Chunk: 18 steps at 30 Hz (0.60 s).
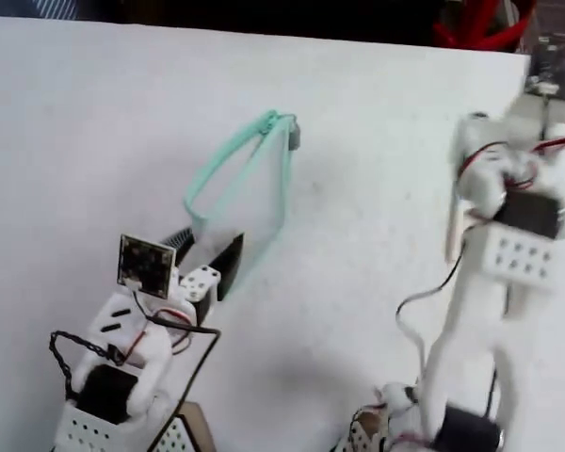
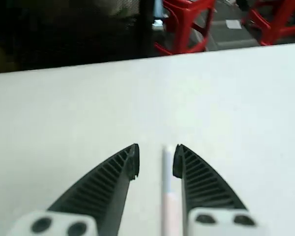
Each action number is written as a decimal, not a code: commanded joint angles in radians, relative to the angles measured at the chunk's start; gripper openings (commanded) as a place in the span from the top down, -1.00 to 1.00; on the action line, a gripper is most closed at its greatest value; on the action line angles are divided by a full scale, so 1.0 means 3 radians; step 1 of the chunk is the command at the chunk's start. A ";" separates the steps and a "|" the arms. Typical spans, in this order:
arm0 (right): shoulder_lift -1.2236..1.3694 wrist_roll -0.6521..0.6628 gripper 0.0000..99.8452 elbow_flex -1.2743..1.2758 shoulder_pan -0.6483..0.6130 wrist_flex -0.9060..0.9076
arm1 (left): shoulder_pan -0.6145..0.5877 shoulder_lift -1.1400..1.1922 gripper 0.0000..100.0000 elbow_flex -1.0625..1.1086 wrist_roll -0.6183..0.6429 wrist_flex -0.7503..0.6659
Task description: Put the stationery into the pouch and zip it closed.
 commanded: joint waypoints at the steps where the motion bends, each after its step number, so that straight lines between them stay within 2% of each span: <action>1: 0.0611 0.0338 0.77 -0.0148 0.0258 -0.0120 | -0.0003 -0.0028 0.58 -0.0026 -0.0036 -0.0102; 7: 0.1670 0.0609 0.77 -0.0849 0.0325 0.0309 | -0.0003 -0.0028 0.58 -0.0031 -0.0036 -0.0102; 11: 0.2309 0.0629 0.76 -0.1447 0.0309 0.0565 | -0.0003 -0.0028 0.58 -0.0031 -0.0036 -0.0102; 18: 0.3286 0.0634 0.49 -0.2404 0.0258 0.1041 | -0.0003 -0.0028 0.58 -0.0031 -0.0036 -0.0102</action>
